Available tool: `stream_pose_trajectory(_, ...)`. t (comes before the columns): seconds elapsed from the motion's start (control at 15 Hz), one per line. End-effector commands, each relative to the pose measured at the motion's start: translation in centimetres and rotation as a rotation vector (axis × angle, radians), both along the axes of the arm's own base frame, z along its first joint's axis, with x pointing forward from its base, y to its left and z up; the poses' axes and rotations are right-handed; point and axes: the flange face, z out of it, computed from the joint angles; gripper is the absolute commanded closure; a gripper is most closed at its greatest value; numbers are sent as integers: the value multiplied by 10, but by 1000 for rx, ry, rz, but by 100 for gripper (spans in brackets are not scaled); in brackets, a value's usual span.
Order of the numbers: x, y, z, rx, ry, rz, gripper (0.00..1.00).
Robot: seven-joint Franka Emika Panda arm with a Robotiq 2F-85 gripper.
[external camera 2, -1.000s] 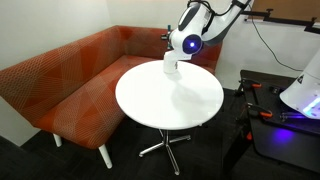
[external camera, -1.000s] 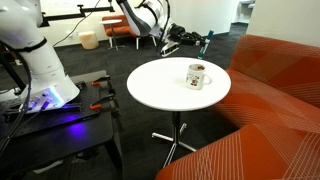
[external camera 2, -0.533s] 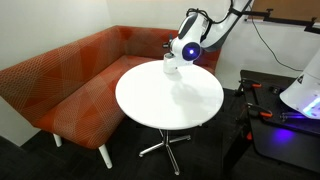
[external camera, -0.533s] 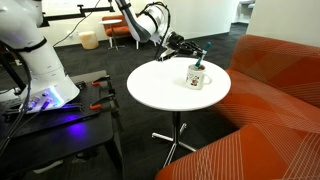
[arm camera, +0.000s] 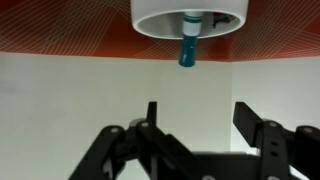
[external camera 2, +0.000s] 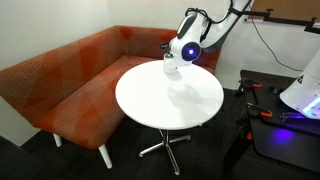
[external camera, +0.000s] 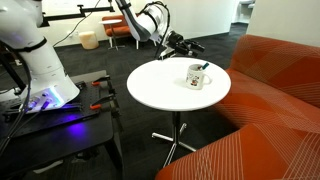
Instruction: Put the marker in the mug
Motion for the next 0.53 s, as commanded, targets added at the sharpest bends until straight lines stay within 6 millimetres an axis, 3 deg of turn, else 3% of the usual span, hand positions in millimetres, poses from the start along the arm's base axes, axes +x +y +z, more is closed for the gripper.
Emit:
stream_pose_trajectory(0.0, -5, 9, 17, 21, -16, -3, 0)
stream_pose_trajectory(0.47, -15, 30, 42, 18, -46, 8, 0)
